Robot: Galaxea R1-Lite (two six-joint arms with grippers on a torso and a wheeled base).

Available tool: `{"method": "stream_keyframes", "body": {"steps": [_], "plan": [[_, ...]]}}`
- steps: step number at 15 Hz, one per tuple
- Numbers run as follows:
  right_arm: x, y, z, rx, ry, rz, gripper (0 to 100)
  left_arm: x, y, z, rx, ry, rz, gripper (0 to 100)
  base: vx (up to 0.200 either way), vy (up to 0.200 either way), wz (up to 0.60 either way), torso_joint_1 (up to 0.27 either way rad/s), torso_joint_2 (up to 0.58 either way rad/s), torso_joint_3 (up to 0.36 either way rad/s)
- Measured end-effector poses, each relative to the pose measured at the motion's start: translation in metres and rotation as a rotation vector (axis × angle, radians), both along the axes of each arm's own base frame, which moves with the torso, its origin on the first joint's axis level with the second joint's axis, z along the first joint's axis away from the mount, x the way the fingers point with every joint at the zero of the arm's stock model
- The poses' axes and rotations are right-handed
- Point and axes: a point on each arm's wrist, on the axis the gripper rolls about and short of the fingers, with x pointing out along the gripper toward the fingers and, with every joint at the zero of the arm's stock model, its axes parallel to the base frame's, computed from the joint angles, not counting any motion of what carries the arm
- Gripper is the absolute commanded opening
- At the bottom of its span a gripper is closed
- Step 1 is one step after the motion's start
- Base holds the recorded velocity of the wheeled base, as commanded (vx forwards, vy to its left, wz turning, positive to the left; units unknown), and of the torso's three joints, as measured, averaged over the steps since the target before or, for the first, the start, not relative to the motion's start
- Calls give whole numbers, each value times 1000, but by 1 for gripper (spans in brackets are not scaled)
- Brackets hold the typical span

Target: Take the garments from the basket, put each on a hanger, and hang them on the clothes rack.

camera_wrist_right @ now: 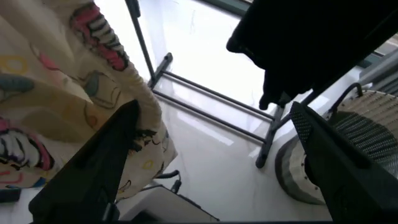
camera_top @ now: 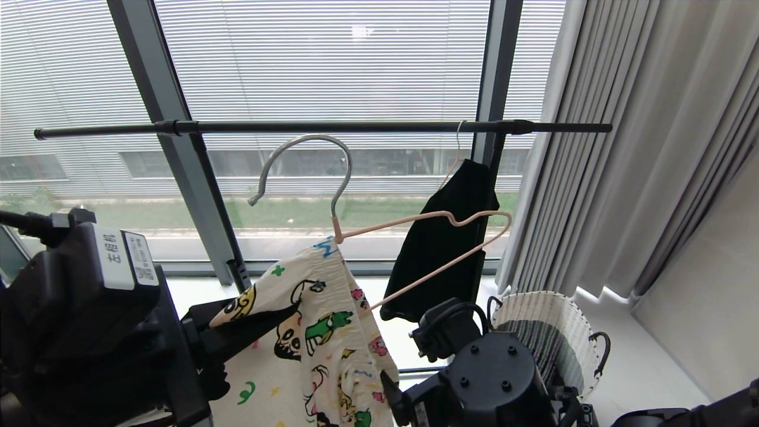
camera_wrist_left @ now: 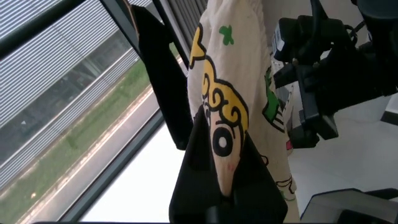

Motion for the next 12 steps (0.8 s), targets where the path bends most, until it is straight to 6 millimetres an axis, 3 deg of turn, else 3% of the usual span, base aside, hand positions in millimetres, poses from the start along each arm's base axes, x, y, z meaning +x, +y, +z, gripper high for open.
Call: {"method": "stream_keyframes", "body": {"steps": [7, 12], "plan": [[57, -48, -3, -140, -96, -161, 100, 12, 9, -4, 0, 35, 90, 0, 0, 0, 0, 0, 0, 0], [80, -71, 2, -178, -119, -244, 100, 10, 10, -13, 18, 57, 90, 0, 0, 0, 0, 0, 0, 0]]}}
